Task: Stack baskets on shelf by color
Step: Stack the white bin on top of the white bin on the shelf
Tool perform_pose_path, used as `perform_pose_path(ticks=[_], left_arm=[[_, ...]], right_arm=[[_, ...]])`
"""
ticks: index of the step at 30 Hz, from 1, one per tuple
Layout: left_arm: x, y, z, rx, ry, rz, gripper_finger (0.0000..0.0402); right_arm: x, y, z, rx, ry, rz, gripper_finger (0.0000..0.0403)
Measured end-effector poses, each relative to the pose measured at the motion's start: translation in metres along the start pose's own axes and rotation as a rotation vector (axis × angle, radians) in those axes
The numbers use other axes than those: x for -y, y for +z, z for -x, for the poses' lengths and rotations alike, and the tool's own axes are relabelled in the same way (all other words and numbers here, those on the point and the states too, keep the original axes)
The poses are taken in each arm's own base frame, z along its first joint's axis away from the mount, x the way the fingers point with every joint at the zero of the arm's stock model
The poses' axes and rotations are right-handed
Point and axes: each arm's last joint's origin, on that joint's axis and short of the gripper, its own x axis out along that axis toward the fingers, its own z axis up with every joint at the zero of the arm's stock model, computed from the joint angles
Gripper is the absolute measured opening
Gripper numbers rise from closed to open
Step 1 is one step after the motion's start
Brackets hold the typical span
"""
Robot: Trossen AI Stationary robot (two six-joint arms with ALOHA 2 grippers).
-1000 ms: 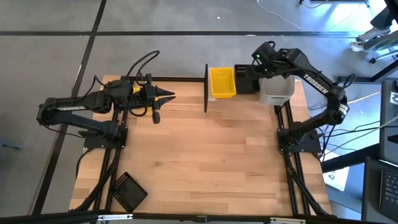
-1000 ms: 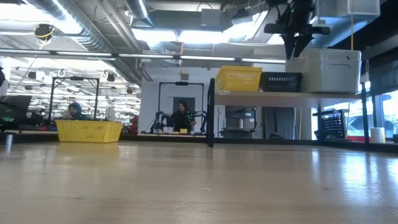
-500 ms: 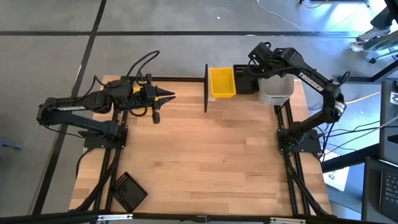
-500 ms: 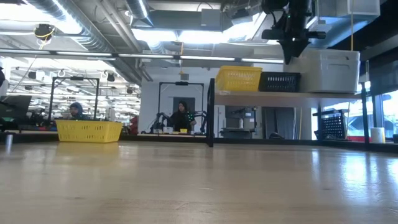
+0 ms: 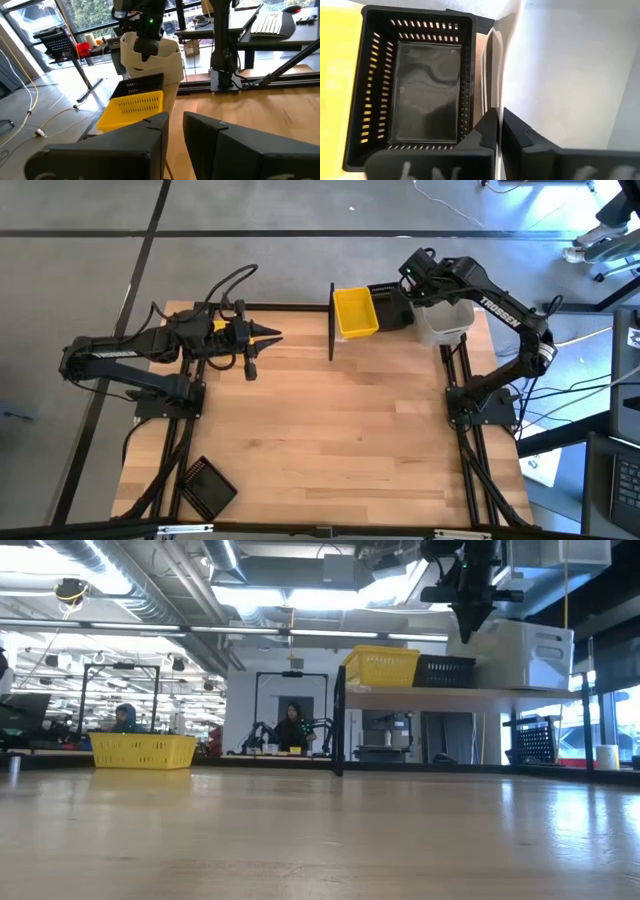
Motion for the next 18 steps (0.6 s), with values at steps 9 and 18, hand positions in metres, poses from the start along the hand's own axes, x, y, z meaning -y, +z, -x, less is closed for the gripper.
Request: perform_pose_path(ticks=[9, 18], left_arm=[[-0.0001, 0.0001, 0.0001, 0.001, 0.001, 0.001, 0.0049], [-0.0001, 0.0000, 0.0000, 0.000, 0.001, 0.001, 0.0049]], right_arm=[[0.0006, -0.0008, 0.0000, -0.008, -0.006, -0.001, 0.0002], [0.0038, -0.0007, 0.0071, -0.005, 0.000, -0.002, 0.0001]])
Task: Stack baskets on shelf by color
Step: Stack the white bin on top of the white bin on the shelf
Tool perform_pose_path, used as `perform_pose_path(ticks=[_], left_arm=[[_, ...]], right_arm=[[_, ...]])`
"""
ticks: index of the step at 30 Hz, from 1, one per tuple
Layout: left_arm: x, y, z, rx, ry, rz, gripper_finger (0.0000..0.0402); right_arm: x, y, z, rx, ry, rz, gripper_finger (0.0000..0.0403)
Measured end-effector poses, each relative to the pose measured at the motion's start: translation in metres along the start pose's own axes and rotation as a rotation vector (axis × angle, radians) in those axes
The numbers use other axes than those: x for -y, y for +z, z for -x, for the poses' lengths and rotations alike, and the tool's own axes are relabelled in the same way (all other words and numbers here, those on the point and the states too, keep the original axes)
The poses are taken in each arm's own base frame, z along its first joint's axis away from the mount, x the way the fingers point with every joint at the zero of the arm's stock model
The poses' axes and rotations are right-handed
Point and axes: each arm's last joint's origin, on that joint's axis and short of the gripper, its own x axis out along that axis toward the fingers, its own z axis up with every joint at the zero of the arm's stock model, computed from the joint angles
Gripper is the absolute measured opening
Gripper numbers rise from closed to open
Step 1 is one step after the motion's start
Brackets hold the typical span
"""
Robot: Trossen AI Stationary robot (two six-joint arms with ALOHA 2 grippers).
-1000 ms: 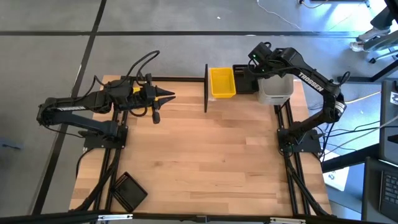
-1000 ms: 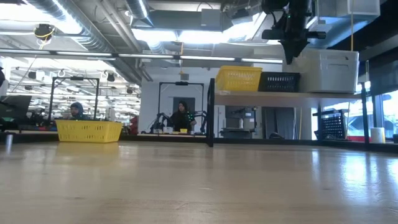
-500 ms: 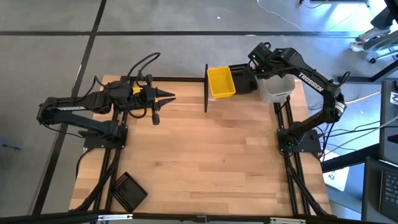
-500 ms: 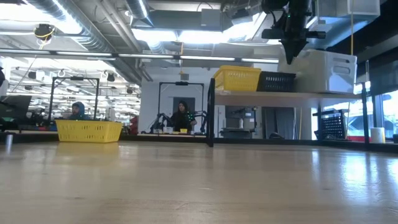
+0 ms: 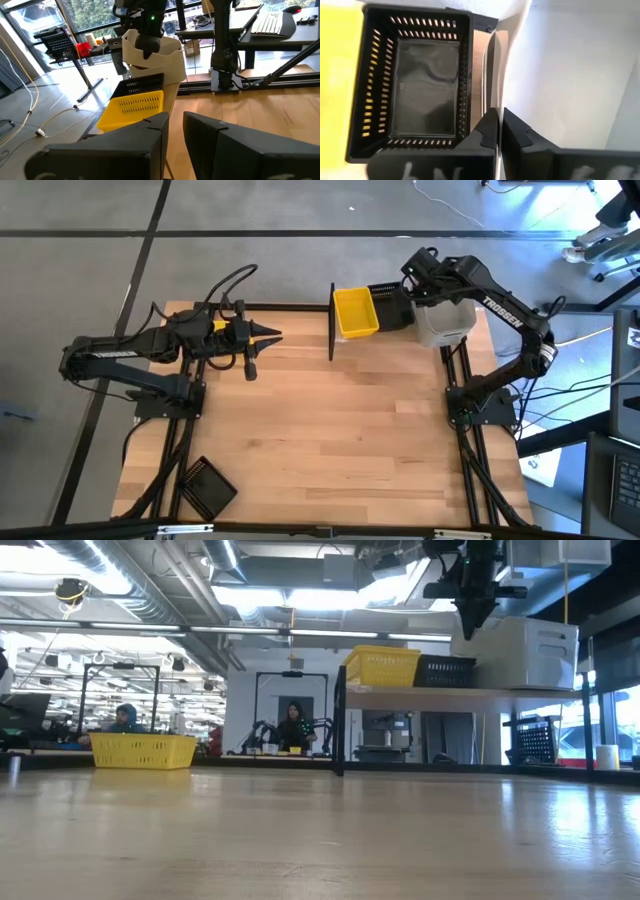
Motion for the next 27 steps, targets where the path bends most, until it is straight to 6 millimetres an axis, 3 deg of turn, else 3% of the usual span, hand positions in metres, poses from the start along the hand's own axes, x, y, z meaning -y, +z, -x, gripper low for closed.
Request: perform_pose_path(ticks=[27], left_arm=[[0.000, 0.000, 0.000, 0.000, 0.000, 0.000, 0.0049]], right_arm=[[0.021, 0.009, 0.059, 0.044, 0.065, -0.021, 0.0000]])
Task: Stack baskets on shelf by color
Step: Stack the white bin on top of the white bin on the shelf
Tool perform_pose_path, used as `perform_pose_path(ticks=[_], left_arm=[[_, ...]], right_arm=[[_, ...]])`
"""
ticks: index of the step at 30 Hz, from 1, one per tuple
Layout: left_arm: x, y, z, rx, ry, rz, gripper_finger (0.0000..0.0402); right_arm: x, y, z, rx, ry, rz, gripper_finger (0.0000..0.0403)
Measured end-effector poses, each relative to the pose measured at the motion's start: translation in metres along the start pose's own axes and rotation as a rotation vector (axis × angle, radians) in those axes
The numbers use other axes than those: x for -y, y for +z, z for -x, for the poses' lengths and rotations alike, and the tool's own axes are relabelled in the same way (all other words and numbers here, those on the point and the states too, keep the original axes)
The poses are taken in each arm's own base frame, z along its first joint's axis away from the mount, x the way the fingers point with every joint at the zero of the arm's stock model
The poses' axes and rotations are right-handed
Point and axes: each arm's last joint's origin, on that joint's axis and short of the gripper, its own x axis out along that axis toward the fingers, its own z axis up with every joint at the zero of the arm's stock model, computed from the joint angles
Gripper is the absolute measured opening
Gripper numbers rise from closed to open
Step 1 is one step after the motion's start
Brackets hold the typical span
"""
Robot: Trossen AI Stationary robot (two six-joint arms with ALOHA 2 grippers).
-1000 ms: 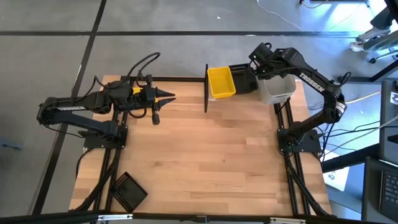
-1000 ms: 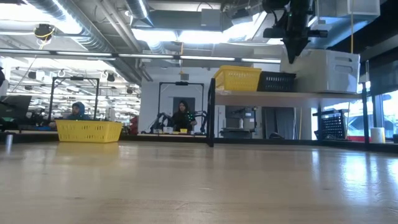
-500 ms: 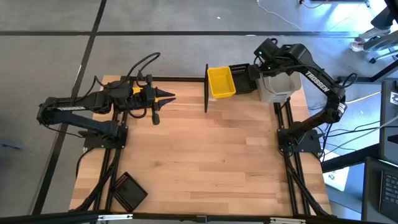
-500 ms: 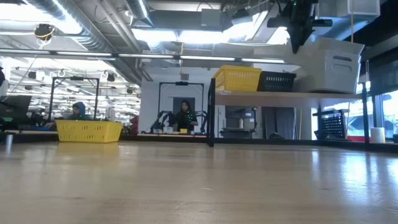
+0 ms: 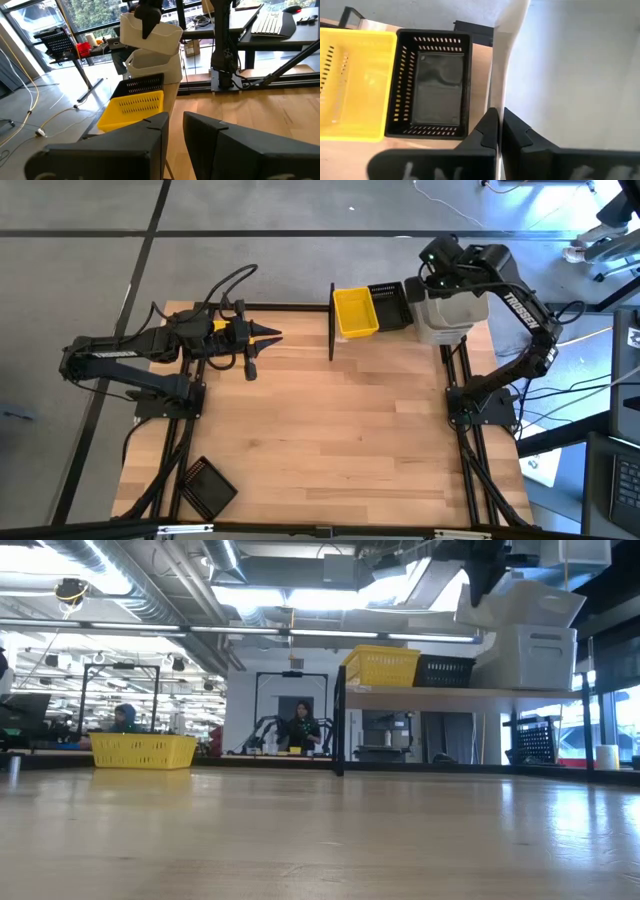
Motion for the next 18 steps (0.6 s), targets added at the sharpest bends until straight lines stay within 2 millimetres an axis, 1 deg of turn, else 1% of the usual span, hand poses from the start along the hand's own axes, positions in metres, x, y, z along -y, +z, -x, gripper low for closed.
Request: perform_pose_path(ticks=[7, 12, 15, 18], left_arm=[[0.000, 0.000, 0.000, 0.000, 0.000, 0.000, 0.0049], [0.000, 0.000, 0.000, 0.000, 0.000, 0.000, 0.0049], [0.000, 0.000, 0.000, 0.001, -0.008, 0.000, 0.0049], [0.001, 0.000, 0.000, 0.010, -0.048, 0.000, 0.0049]], right_arm=[[0.002, 0.003, 0.009, 0.026, 0.029, -0.012, 0.0000], [0.003, 0.005, 0.020, 0.025, 0.114, -0.009, 0.0000], [0.002, 0.005, 0.024, 0.008, 0.163, -0.022, 0.0000], [0.002, 0.005, 0.024, -0.001, 0.177, -0.035, 0.0000]])
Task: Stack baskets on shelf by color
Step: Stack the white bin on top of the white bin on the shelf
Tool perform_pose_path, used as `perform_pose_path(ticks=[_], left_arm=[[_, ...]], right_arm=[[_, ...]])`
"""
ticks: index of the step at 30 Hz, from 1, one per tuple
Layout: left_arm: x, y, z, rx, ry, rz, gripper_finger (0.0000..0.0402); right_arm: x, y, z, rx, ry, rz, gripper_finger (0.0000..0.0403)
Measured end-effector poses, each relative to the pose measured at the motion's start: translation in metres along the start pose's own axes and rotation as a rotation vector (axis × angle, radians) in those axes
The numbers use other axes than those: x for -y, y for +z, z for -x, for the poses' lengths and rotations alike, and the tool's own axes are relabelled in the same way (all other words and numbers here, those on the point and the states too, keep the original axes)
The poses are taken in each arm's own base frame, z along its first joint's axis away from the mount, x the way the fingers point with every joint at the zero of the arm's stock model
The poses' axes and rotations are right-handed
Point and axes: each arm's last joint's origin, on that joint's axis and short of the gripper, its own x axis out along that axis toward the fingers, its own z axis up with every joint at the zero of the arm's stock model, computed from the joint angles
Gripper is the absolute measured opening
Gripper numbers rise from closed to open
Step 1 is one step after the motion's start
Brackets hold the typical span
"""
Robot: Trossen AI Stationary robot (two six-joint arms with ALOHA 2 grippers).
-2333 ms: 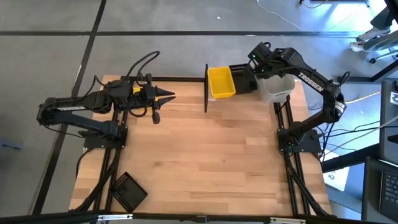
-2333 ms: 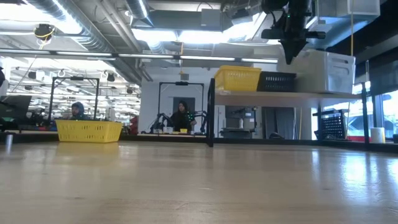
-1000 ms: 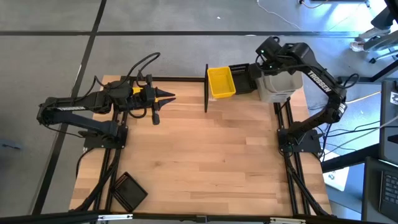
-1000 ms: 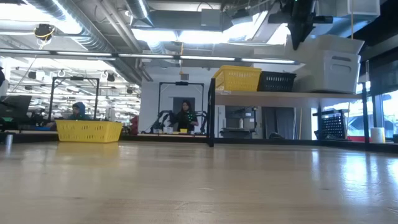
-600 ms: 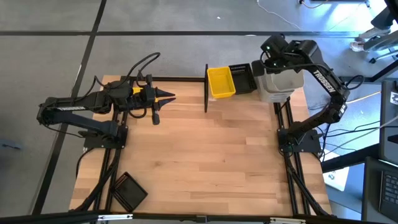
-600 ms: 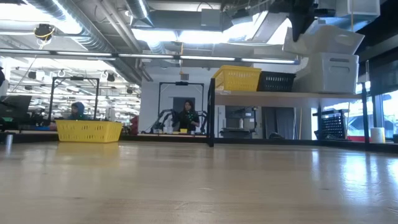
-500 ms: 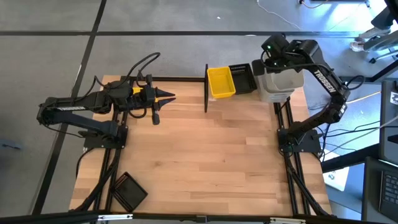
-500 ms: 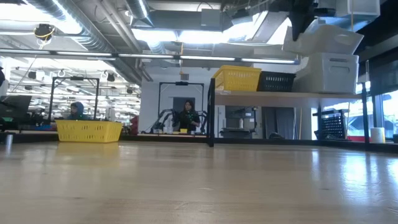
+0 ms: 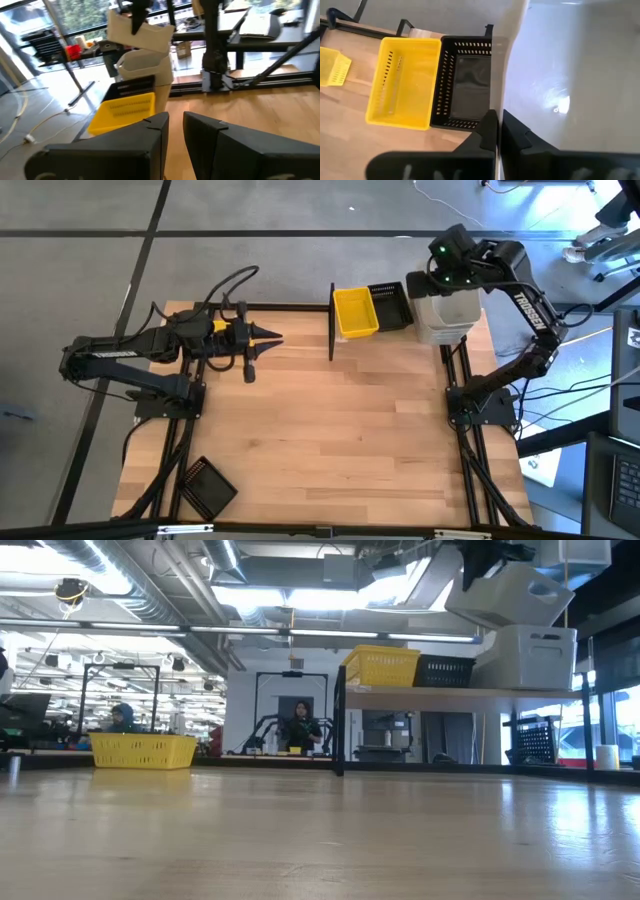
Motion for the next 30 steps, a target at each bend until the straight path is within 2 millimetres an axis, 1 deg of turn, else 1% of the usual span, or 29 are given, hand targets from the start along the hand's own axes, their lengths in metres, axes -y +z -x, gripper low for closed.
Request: perform_pose_path(ticks=[7, 11, 15, 22, 25, 30], left_arm=[[0.001, 0.000, 0.000, 0.006, -0.029, -0.005, 0.0049], [0.001, 0.000, 0.000, 0.006, -0.029, -0.016, 0.0049], [0.001, 0.000, 0.000, 0.006, -0.029, -0.017, 0.0049], [0.001, 0.000, 0.000, 0.006, -0.029, -0.016, 0.0049], [0.001, 0.000, 0.000, 0.006, -0.029, -0.016, 0.0049], [0.001, 0.000, 0.000, 0.006, -0.029, -0.016, 0.0049]], right_arm=[[0.009, 0.006, -0.002, -0.004, -0.008, -0.053, 0.0000], [0.013, 0.008, -0.003, -0.037, 0.034, -0.059, 0.0000], [0.013, 0.008, -0.002, -0.061, 0.076, -0.040, 0.0000], [0.016, 0.000, 0.012, -0.045, 0.128, -0.013, 0.0000], [0.020, -0.003, 0.019, -0.011, 0.113, -0.019, 0.0000], [0.023, -0.002, 0.019, 0.019, 0.065, -0.024, 0.0000]])
